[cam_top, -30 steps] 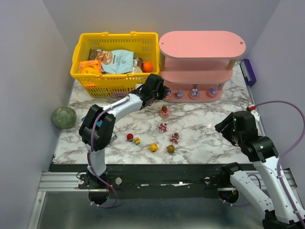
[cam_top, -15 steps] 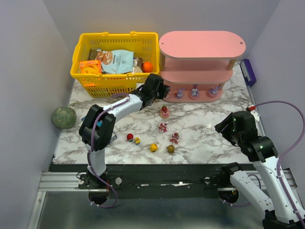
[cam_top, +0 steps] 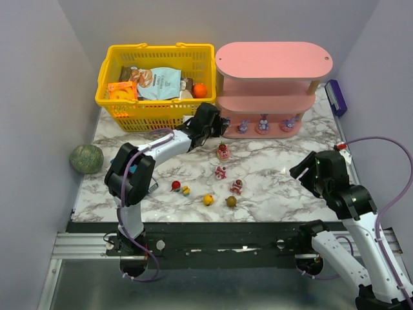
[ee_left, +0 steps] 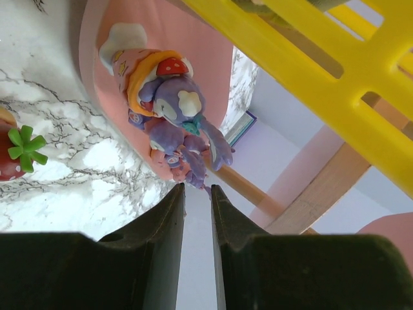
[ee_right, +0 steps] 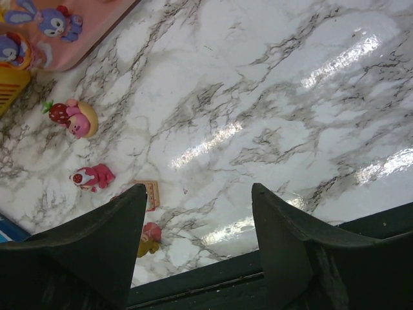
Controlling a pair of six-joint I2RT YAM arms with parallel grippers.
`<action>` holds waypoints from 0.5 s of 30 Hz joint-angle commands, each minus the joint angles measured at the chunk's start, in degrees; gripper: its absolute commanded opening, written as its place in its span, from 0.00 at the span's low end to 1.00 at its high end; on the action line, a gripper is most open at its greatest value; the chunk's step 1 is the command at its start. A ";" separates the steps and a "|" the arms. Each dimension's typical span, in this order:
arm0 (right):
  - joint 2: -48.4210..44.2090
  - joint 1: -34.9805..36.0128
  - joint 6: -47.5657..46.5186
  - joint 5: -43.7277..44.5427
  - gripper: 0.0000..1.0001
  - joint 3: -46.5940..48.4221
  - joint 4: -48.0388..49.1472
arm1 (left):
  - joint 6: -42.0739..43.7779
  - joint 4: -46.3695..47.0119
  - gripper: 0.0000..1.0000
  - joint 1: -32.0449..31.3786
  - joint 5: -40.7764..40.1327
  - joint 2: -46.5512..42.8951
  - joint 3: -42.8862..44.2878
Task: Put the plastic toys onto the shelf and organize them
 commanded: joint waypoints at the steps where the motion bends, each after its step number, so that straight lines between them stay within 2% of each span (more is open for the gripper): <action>1: -1.16 -0.39 -1.11 0.25 0.77 0.35 1.12 | -19.93 2.10 0.31 0.17 0.66 -4.10 -1.67; 5: -1.16 -0.47 -3.66 -1.41 0.82 0.27 2.61 | -17.84 2.19 0.31 0.26 0.21 -6.12 -2.20; 8: 0.50 -0.39 -8.14 -5.71 0.84 -0.26 6.12 | -14.50 -1.41 0.32 0.26 0.91 -8.14 -1.06; 13: 6.21 -0.39 -14.90 -18.88 0.84 -1.58 11.57 | -2.99 -10.71 0.37 0.44 2.59 -12.70 0.34; 15: 8.06 -0.39 -14.74 -22.06 0.84 -2.28 13.32 | 1.22 -15.89 0.40 0.52 2.50 -14.47 0.00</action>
